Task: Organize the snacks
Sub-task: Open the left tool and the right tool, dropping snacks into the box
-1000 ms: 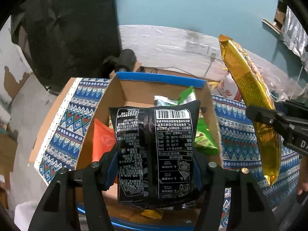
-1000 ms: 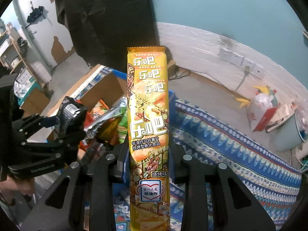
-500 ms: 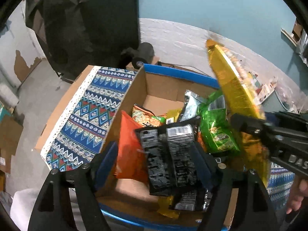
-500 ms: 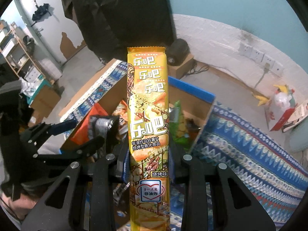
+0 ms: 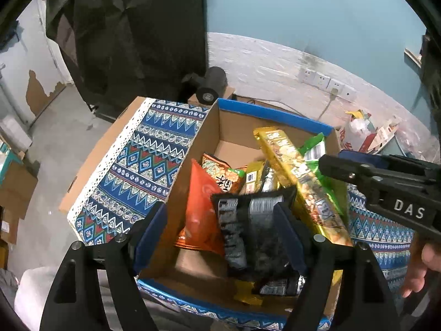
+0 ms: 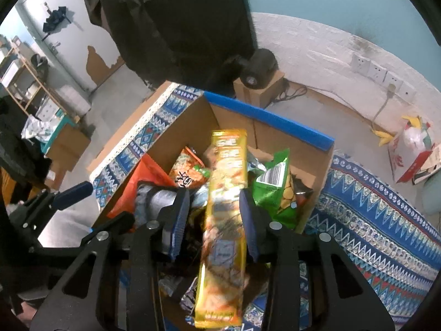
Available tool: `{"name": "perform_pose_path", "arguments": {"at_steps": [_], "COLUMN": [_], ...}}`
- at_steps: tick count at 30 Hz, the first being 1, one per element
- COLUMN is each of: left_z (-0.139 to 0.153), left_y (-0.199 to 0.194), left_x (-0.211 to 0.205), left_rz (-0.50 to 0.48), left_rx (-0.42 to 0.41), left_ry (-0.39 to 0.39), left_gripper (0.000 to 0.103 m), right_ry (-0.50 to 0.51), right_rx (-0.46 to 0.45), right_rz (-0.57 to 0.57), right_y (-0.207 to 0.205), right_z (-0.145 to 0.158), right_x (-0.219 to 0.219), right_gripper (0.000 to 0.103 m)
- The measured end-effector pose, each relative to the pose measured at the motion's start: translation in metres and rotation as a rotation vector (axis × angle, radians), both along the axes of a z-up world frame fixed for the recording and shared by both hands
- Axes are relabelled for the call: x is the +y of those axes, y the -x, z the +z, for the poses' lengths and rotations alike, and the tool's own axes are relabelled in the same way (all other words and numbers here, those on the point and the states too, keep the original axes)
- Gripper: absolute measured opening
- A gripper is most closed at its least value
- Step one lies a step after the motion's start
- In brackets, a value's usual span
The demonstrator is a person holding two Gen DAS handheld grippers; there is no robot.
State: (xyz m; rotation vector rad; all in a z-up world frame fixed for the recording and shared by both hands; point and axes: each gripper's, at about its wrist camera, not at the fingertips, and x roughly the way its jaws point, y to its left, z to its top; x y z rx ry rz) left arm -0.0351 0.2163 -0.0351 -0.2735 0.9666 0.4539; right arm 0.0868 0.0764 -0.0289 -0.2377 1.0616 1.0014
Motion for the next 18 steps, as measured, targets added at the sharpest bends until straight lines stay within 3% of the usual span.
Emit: {"name": "perform_pose_path", "arguments": {"at_steps": [2,4,7,10,18], "left_z": [0.003,0.009,0.018,0.026,0.041], "left_y": [0.001,0.003,0.004,0.004,0.011], "left_x": [-0.004,-0.010,-0.019,-0.030,-0.045], "left_rz": [-0.007,-0.025,-0.045,-0.070,-0.102], "left_rx": [-0.006,-0.020,-0.038,-0.051,-0.090], "left_ry": [-0.002,-0.004,-0.025,-0.041,-0.050], "left_gripper": [0.080,0.081,0.087,0.087,0.088], "right_ry": [-0.003,-0.008,-0.012,-0.016,-0.026], "right_rx": [-0.025,-0.055,-0.105,-0.153,-0.217], "right_rz": [-0.008,-0.021,-0.035,-0.055,-0.089], "right_y": [0.001,0.005,0.008,0.015,0.021], "right_z": [0.006,0.014,0.023,0.033,0.048], "right_x": [-0.009,-0.021,-0.035,-0.049,-0.082], "right_gripper": [0.044,0.060,0.070,0.075,0.076]}}
